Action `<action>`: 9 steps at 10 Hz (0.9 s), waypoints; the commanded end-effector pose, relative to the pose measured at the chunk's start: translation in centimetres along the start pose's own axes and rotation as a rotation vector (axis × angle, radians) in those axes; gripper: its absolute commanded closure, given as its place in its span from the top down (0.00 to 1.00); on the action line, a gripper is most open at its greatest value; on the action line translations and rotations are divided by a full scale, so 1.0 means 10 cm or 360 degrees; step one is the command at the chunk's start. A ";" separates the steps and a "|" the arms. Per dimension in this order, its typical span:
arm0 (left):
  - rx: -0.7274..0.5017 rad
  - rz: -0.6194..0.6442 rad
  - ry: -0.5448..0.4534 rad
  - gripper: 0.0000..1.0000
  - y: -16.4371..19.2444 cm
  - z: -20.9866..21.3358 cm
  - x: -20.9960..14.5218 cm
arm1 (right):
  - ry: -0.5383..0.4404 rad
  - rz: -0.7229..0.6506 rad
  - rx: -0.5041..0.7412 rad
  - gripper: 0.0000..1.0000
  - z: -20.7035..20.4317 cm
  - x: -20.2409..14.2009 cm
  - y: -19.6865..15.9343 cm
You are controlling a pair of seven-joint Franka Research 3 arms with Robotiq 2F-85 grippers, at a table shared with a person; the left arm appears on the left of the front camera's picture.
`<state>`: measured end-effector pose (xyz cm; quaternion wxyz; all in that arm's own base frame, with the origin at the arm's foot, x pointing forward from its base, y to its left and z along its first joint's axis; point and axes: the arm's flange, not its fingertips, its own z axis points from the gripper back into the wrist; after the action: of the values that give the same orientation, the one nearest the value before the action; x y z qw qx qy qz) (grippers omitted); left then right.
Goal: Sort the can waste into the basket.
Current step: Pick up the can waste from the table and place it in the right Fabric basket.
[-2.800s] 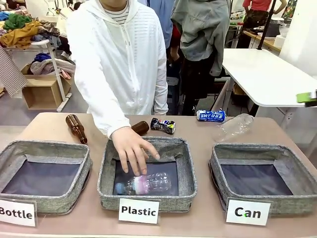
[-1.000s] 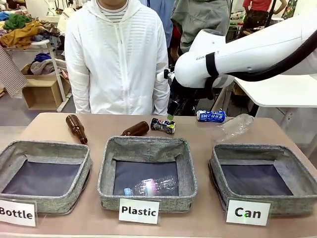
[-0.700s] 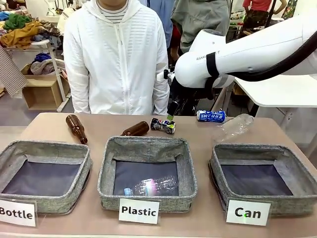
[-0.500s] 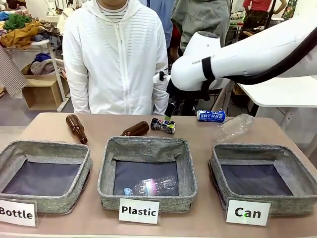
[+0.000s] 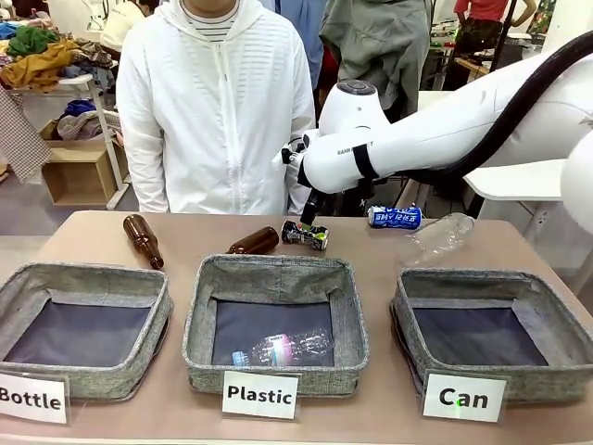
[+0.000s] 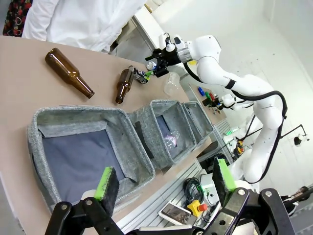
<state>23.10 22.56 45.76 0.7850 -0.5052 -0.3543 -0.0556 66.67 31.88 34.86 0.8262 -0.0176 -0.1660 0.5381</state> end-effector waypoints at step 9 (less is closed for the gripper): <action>-0.0025 -0.0040 -0.0030 1.00 -0.01 0.00 0.02 | 0.0015 -0.0129 0.0159 1.00 -0.54 -0.12 -0.29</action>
<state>23.10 22.56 45.76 0.7849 -0.5052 -0.3544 -0.0556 70.16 30.69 30.36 0.8444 0.0016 -0.1409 0.5168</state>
